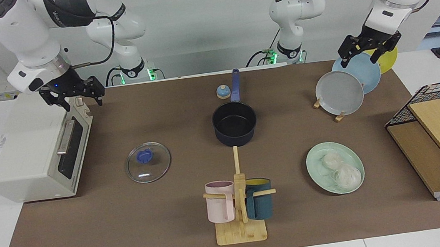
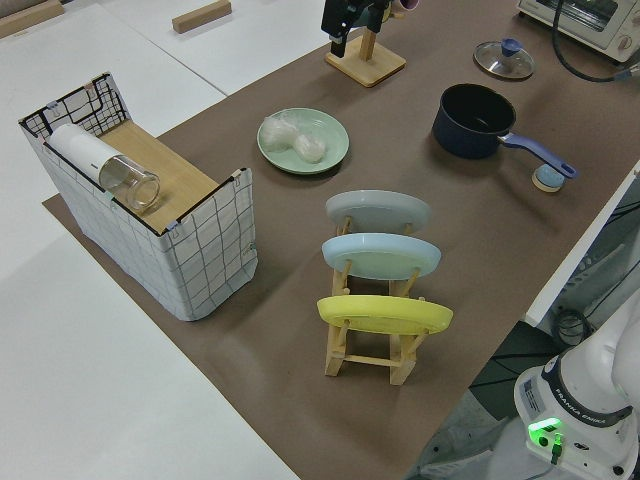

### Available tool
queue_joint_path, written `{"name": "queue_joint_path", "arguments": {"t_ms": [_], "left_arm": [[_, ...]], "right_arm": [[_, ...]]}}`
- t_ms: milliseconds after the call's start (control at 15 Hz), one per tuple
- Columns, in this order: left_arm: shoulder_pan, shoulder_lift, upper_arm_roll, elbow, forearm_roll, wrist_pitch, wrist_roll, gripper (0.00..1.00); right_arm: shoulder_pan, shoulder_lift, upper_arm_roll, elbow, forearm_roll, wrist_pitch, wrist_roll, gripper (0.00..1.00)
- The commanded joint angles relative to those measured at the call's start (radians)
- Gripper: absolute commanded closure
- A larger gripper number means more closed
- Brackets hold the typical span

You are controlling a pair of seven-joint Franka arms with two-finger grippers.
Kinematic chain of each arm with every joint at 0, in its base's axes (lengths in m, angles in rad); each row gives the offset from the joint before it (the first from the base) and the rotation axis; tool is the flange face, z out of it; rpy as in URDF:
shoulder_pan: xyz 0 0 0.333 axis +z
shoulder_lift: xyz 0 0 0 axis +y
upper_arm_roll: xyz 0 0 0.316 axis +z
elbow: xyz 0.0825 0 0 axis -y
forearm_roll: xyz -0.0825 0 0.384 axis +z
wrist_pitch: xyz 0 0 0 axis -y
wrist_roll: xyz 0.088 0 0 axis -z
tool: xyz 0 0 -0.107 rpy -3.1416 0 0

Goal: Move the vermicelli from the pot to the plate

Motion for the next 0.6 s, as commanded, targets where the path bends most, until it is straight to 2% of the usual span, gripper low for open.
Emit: {"name": "queue_joint_path", "arguments": {"t_ms": [0, 133, 467, 533], "left_arm": [[-0.012, -0.069, 0.0, -0.133, 0.019, 0.03, -0.018, 0.0], [-0.013, -0.062, 0.0, -0.124, 0.019, 0.06, -0.018, 0.0], [-0.029, 0.038, 0.0, 0.092, 0.021, -0.041, -0.018, 0.0], [-0.027, 0.041, -0.002, 0.095, 0.021, -0.045, -0.018, 0.0]], "right_arm": [[-0.005, 0.005, 0.003, 0.011, 0.003, 0.007, -0.016, 0.0], [-0.005, 0.005, 0.003, 0.011, 0.003, 0.007, -0.016, 0.0], [-0.005, 0.006, 0.003, 0.011, 0.003, 0.007, -0.016, 0.0], [-0.005, 0.005, 0.003, 0.011, 0.003, 0.007, -0.016, 0.0]]}}
